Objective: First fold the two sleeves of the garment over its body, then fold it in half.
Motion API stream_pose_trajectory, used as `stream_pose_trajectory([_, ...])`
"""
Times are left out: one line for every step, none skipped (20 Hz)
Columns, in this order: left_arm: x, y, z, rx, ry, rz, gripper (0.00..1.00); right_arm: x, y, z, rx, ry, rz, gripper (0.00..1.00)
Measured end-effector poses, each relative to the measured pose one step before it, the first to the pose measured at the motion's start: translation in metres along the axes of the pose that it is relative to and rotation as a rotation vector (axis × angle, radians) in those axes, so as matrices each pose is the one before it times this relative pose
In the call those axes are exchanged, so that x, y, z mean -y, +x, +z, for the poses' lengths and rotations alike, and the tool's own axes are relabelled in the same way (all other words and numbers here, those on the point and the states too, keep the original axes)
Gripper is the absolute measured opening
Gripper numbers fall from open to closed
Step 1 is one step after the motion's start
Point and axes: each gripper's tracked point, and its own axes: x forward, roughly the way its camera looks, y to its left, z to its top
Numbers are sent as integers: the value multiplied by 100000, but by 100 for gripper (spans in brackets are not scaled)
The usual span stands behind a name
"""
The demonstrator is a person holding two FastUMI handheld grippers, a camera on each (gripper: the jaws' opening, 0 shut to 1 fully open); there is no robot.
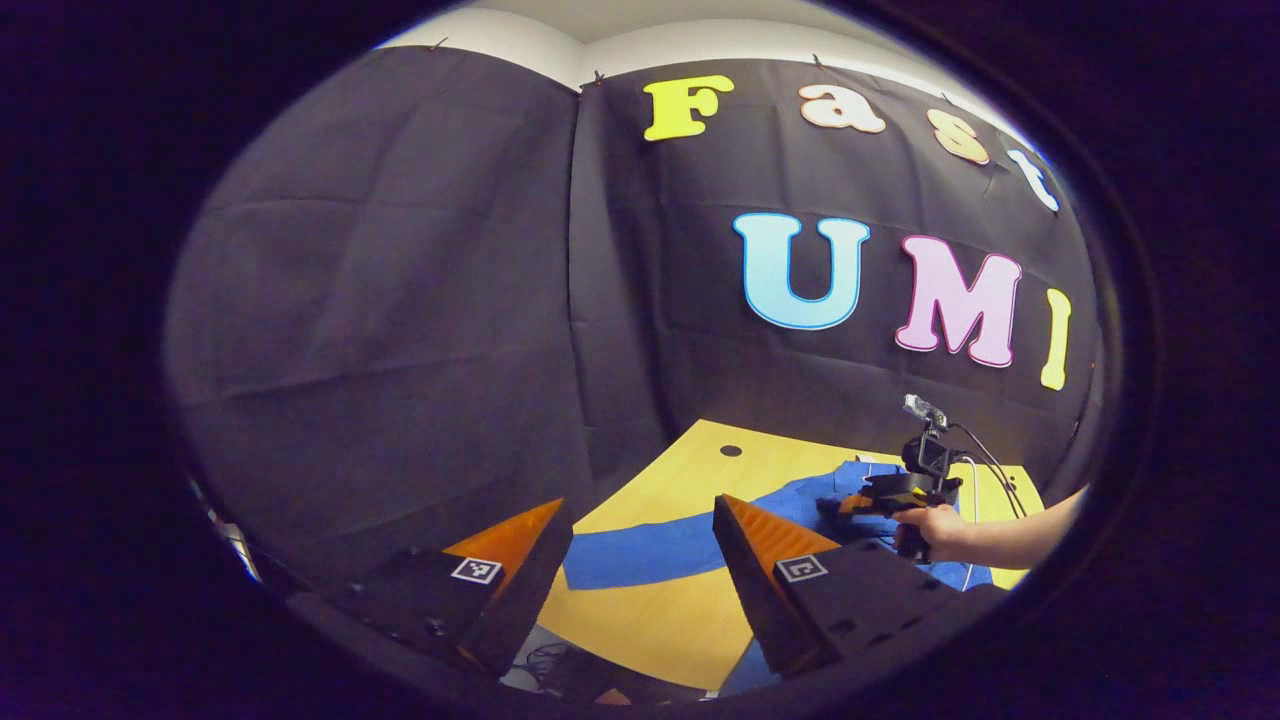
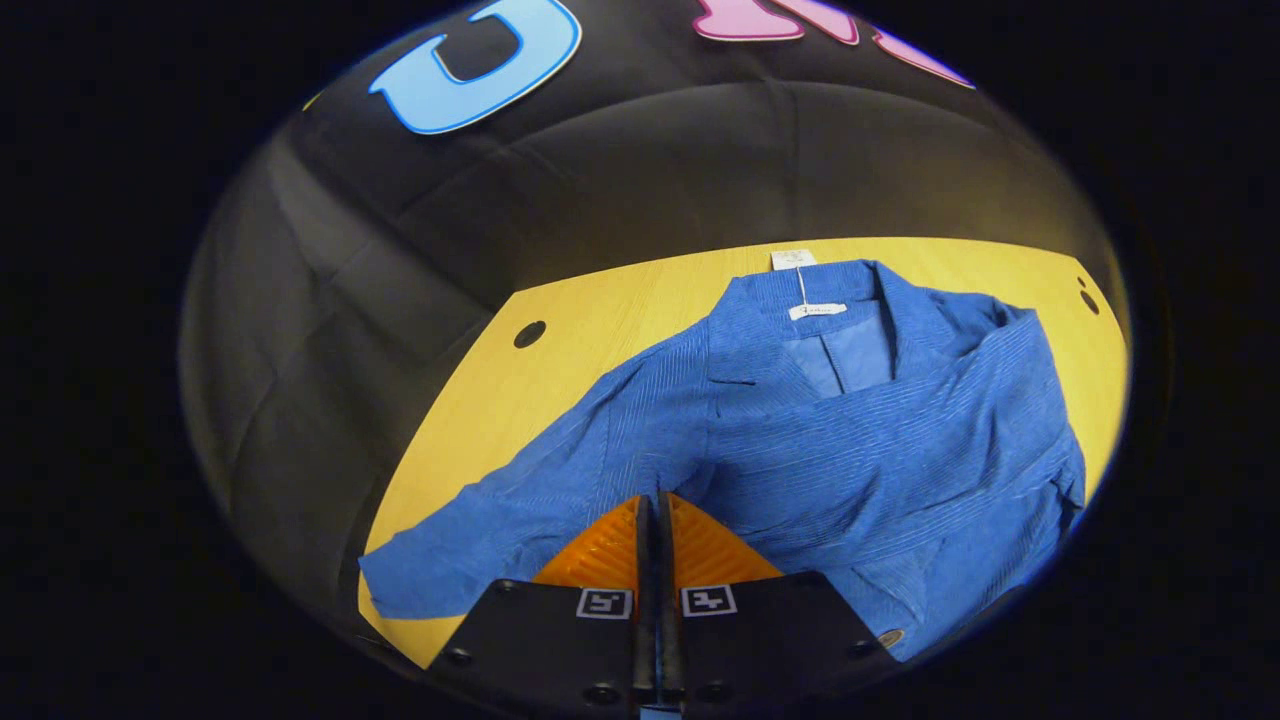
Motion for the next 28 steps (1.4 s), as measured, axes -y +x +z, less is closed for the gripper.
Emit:
stream_pose_trajectory([269, 396, 214, 230, -473, -139, 82, -72, 32, -115, -822, 1096, 1049, 6])
stream_pose_trajectory([383, 166, -23, 236, -750, -684, 82, -338, 307, -497, -1728, 1454, 1859, 0])
stream_pose_trajectory([436, 292, -1, 193, -721, -1270, 82, -327, 81, -563, -2068, 1236, 1704, 1])
stream_pose_trajectory([339, 353, -171, 78, -248, -877, 82, -710, 86, -445, -1616, 1056, 2606, 18])
stream_pose_trajectory([228, 492, -146, 132, -41, -484, 82, -506, -235, -369, -735, -54, 1966, 16])
stream_pose_trajectory([156, 521, -230, -97, 27, -147, 82, -510, -234, -164, 368, -929, 2349, 30])
stream_pose_trajectory([-66, 460, -340, -98, -338, -58, 82, -655, -481, -231, 552, -1402, 2568, 47])
stream_pose_trajectory([-49, 576, -409, -227, -257, -58, 82, -451, -648, 43, -128, -1903, 1168, 64])
stream_pose_trajectory([-211, 759, -594, -693, -340, 170, 82, -358, -919, 62, 1013, -3309, 1068, 81])
stream_pose_trajectory([-300, 906, -846, -1569, -440, 851, 82, -286, -1277, 381, 2237, -4830, 328, 98])
stream_pose_trajectory([-463, 859, -778, -2206, -382, 848, 82, -587, -1552, 813, 3700, -5818, 698, 97])
stream_pose_trajectory([-317, 1044, -890, -1245, -243, 855, 82, -301, -1647, 1103, 4365, -6429, 33, 98])
stream_pose_trajectory([-678, 1086, -531, -1118, -233, 1526, 82, -55, -2230, 1436, 4680, -6617, -830, 98])
stream_pose_trajectory([-694, 1148, -701, -1650, -270, 1296, 82, 104, -2146, 1639, 5259, -6347, -581, 98])
stream_pose_trajectory([-621, 1156, -697, -2107, -102, 1647, 82, 38, -2063, 1746, 5413, -5687, -517, 98])
stream_pose_trajectory([-516, 1195, -984, -2889, -110, 836, 82, 301, -1866, 1846, 4466, -4063, -796, 98])
stream_pose_trajectory([-641, 1313, -1022, -3377, -1059, 591, 82, 172, -2410, 1751, 3274, -1401, 289, 98])
stream_pose_trajectory([-490, 1478, -1549, -4588, -2051, 85, 83, 249, -2257, 2083, 3588, 423, 381, 98])
stream_pose_trajectory([-465, 1364, -1472, -5838, -3146, 166, 83, 799, -2024, 2094, 3130, 412, -263, 98])
stream_pose_trajectory([-489, 1457, -961, -3746, -2430, 1077, 84, 1121, -1702, 1897, 2882, 377, -1627, 98])
stream_pose_trajectory([-854, 1195, -589, -3105, -1446, 2382, 85, 1211, -1157, 1234, 2493, 289, -2377, 98])
stream_pose_trajectory([-873, 916, -926, -2431, -514, 2351, 84, 1111, -1158, 1211, 2659, -76, -2124, 98])
stream_pose_trajectory([-639, 811, -529, -2108, -200, 1488, 84, 900, -1075, 1035, 2242, -1524, -1748, 98])
stream_pose_trajectory([-425, 624, -318, -1700, -742, 530, 84, 967, -1063, 656, 1450, -2567, -1647, 98])
stream_pose_trajectory([-33, 346, -136, -1967, -830, -952, 85, 773, -940, 800, 1410, -1955, -1557, 97])
stream_pose_trajectory([-86, 507, -129, -1636, -398, -416, 84, 624, -1110, 581, 49, -471, -1259, 97])
stream_pose_trajectory([-147, 603, -152, -1730, 150, -13, 84, 331, -1162, 718, 469, 1002, -1612, 97])
stream_pose_trajectory([-287, 535, -314, -2064, 662, 876, 84, 184, -691, 648, 1223, 1236, -1021, 97])
